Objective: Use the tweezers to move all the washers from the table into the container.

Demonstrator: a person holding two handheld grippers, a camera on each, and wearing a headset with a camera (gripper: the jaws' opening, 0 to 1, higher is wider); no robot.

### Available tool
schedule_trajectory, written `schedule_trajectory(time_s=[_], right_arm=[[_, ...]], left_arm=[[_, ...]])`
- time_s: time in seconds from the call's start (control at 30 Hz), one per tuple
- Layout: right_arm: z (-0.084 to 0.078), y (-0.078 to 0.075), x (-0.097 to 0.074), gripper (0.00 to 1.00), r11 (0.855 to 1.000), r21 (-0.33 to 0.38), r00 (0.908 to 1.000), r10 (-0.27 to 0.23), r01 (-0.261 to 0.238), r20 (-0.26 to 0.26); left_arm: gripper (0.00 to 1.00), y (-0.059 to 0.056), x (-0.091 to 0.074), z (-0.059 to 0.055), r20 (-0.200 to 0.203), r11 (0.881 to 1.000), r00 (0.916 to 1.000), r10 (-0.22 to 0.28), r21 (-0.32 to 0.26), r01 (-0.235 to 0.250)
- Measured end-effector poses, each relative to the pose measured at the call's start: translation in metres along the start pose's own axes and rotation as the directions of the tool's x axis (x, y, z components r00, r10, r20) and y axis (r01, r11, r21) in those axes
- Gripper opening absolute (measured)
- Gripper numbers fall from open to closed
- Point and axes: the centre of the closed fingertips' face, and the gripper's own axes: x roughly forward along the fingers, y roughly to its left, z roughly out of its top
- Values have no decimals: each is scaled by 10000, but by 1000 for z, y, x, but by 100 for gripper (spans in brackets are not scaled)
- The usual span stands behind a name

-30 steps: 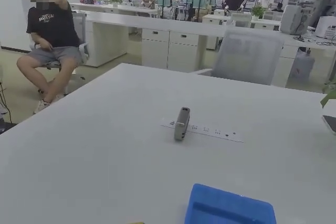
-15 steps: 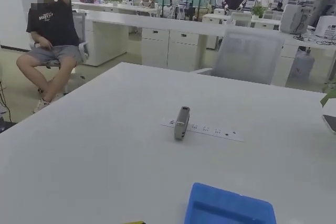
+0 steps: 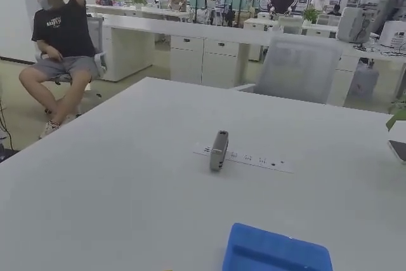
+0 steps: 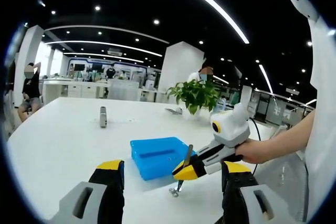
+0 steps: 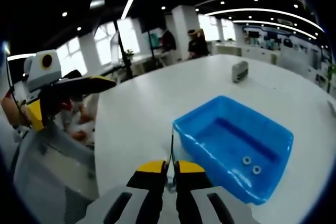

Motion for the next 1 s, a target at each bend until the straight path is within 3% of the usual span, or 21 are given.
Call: schedule_trajectory(time_s=[0.17, 0.23, 0.3, 0.47, 0.53, 0.63, 0.73, 0.87, 0.93, 1.0], right_arm=[[-2, 4, 0, 4, 9998, -195, 9999, -12, 9, -159], [-6, 5, 1, 4, 9935, -1131, 9989, -172, 122, -439], [-6, 9, 2, 4, 9905, -1367, 9985, -190, 118, -518], [-7, 18, 3, 3, 9562, -2928, 9951, -323, 35, -937], [-5, 13, 2, 3, 9810, -1901, 9956, -532, 378, -766], [-3, 10, 0, 2, 9928, -1095, 9978, -532, 486, -388], [0, 8, -5, 2, 9963, -776, 9992, -371, 360, -136], [13, 2, -15, 2, 9983, 467, 9979, -382, 357, 532], [20, -1, -20, 3, 9953, 960, 9959, -215, 130, 879], [27, 1, -24, 3, 9898, 1355, 9929, 291, -447, 1152]], left_arm=[[77, -1, 0, 0, -27, 10000, 10000, -21, 26, 21], [77, -1, 0, -1, -43, 10000, 10000, -23, 30, 24], [77, -1, 1, 0, -37, 10000, 10000, -30, 40, 31], [77, -2, 1, -1, -59, 10000, 10000, -66, 68, 67], [77, -1, 1, -1, -59, 10000, 10000, -59, 64, 59], [77, 0, 0, 0, -23, 10000, 10000, 9, 56, -9], [77, 0, -1, 1, 28, 10000, 10000, -3, 24, 3], [77, -1, 0, 1, 23, 10000, 10000, 5, 60, -5], [77, -1, -1, 2, 76, 10000, 10000, 3, 28, -4], [77, 0, -1, 2, 92, 10000, 10000, 21, 12, -21]])
